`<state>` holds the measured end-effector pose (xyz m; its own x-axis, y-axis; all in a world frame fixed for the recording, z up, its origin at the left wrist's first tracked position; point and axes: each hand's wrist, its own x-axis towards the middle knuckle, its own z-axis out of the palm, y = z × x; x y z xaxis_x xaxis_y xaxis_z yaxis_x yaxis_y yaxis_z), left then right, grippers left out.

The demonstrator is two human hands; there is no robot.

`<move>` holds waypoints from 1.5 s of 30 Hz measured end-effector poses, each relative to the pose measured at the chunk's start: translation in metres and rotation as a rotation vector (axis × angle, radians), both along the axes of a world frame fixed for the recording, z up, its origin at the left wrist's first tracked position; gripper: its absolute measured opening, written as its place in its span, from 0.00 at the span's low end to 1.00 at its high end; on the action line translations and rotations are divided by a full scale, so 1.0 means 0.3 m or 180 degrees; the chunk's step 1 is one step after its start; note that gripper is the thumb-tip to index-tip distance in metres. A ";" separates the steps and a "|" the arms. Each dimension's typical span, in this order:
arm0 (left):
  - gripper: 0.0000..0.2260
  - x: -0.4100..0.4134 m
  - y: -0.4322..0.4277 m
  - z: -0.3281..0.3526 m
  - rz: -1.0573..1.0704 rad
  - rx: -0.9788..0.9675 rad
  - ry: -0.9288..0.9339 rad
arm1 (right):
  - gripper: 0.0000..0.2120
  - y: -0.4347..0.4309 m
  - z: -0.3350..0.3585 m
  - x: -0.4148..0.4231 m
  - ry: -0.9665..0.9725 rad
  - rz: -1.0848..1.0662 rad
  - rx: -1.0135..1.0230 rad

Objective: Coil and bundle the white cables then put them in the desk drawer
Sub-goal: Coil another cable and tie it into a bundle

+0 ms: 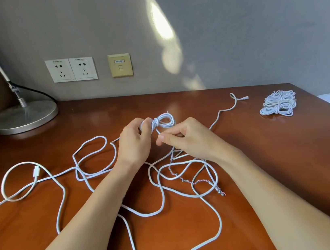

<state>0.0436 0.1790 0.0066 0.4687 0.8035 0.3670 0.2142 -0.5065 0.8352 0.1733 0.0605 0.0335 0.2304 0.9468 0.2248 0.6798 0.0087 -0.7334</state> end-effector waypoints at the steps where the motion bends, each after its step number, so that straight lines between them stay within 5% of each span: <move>1: 0.14 0.001 0.001 -0.001 0.0019 0.0037 0.0019 | 0.10 0.001 -0.002 0.001 -0.0034 0.0004 -0.0008; 12: 0.13 -0.016 0.015 -0.023 -0.0252 0.0420 0.0276 | 0.10 0.025 -0.038 0.047 -0.0780 -0.0598 0.0579; 26: 0.10 -0.034 -0.038 -0.003 -0.0866 0.1110 0.0209 | 0.08 0.033 -0.037 0.048 0.0081 -0.1196 0.1057; 45: 0.10 -0.002 -0.081 0.017 -0.0734 0.0275 -0.0026 | 0.04 0.041 -0.047 0.043 0.0445 -0.1188 0.1129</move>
<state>0.0429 0.1548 0.0117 0.6329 0.6410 0.4343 0.0780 -0.6109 0.7879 0.1861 0.0729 0.0195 0.5876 0.6661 0.4593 0.5801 0.0489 -0.8131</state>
